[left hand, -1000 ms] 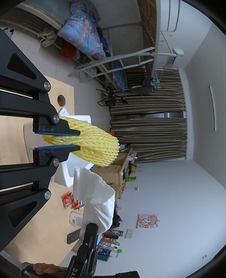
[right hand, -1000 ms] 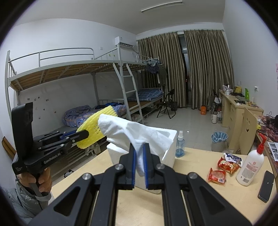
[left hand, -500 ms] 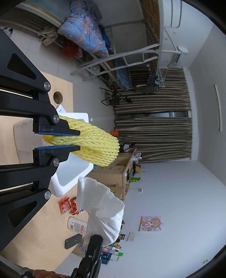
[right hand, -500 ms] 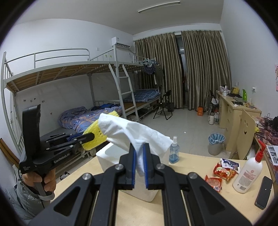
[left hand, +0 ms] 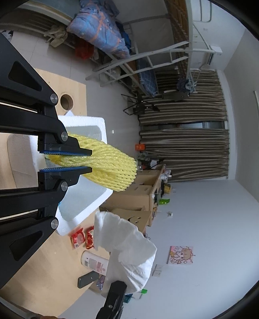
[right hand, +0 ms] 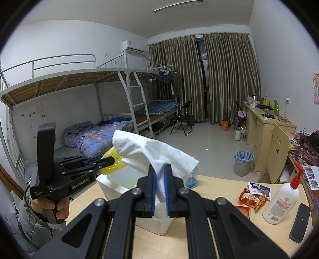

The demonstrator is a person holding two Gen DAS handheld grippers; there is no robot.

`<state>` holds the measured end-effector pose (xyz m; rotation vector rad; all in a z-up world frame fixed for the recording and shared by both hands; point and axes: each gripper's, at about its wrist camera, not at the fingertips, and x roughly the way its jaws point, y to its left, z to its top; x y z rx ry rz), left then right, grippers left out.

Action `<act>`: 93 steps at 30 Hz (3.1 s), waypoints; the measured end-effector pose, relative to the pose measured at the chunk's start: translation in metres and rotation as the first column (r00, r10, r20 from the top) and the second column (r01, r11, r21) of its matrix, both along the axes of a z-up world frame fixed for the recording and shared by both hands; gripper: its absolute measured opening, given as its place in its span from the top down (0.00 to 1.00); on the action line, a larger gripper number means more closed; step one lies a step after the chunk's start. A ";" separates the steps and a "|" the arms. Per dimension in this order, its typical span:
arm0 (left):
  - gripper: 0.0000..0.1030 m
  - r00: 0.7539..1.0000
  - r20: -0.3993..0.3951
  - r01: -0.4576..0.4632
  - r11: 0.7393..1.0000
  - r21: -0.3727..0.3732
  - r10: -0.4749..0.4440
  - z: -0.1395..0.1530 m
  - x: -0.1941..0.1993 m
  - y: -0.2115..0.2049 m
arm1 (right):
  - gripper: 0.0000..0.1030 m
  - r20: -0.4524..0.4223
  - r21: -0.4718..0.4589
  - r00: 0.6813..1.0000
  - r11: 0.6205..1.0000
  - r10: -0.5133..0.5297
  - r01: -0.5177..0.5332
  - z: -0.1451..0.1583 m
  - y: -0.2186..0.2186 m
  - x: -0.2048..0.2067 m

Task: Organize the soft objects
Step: 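Open the left tool to drop the yellow net into the foam box, then lower the white cloth into the foam box and open the right tool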

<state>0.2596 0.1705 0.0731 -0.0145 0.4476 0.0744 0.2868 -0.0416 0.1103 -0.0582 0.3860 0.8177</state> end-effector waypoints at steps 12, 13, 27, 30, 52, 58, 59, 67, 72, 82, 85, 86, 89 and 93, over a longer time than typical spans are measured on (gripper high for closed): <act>0.82 0.999 -0.038 -0.004 1.000 0.010 0.005 -0.013 0.027 0.000 | 0.90 -0.019 -0.007 1.000 1.000 -0.020 0.020 -0.005 -0.001 0.009; 0.76 0.999 -0.037 -0.005 1.000 0.011 0.005 -0.013 0.027 0.000 | 0.90 -0.019 -0.006 1.000 1.000 -0.021 0.021 -0.005 -0.002 0.009; 0.03 0.996 0.042 -0.087 0.994 0.062 0.085 -0.006 0.010 0.001 | 0.90 -0.019 -0.008 1.000 1.000 -0.014 0.014 -0.004 0.000 0.009; 0.03 0.995 0.046 -0.091 0.994 0.061 0.088 -0.005 0.005 0.002 | 0.90 -0.017 -0.012 1.000 1.000 -0.007 0.007 -0.004 0.002 0.008; 0.00 0.977 0.097 -0.196 0.979 0.057 0.190 0.003 -0.052 0.032 | 0.90 -0.023 -0.028 0.998 0.998 0.061 -0.061 -0.007 0.042 0.010; 0.00 0.973 0.103 -0.211 0.976 0.050 0.205 0.004 -0.059 0.041 | 0.90 -0.034 -0.039 0.997 0.997 0.071 -0.072 -0.008 0.056 0.013; 0.00 0.972 0.101 -0.216 0.975 0.048 0.210 0.004 -0.060 0.043 | 0.90 -0.037 -0.042 0.996 0.996 0.075 -0.076 -0.009 0.059 0.014; 0.00 0.970 0.103 -0.227 0.973 0.045 0.222 0.002 -0.063 0.044 | 0.90 -0.045 -0.057 0.995 0.994 0.090 -0.092 -0.013 0.076 0.022; 0.00 0.969 0.097 -0.230 0.973 0.032 0.226 0.001 -0.066 0.046 | 0.90 -0.067 -0.061 0.993 0.993 0.096 -0.100 -0.017 0.082 0.028; 0.00 0.968 0.102 -0.234 0.972 0.032 0.230 0.004 -0.066 0.046 | 0.90 -0.109 -0.104 0.992 0.991 0.069 -0.080 -0.029 0.091 0.039; 0.00 0.968 0.102 -0.232 0.972 0.030 0.228 0.004 -0.066 0.046 | 0.89 -0.112 -0.111 0.992 0.991 0.057 -0.070 -0.030 0.091 0.039; 0.00 0.968 0.102 -0.232 0.972 0.031 0.228 0.004 -0.066 0.046 | 0.87 -0.115 -0.113 0.992 0.991 0.057 -0.070 -0.031 0.091 0.039; 0.00 0.969 0.103 -0.230 0.973 0.030 0.226 0.004 -0.067 0.046 | 0.73 -0.116 -0.117 0.992 0.991 0.049 -0.063 -0.030 0.093 0.041; 0.00 0.968 0.103 -0.232 0.972 0.031 0.228 0.004 -0.068 0.044 | 0.44 -0.115 -0.116 0.993 0.992 0.031 -0.044 -0.031 0.092 0.042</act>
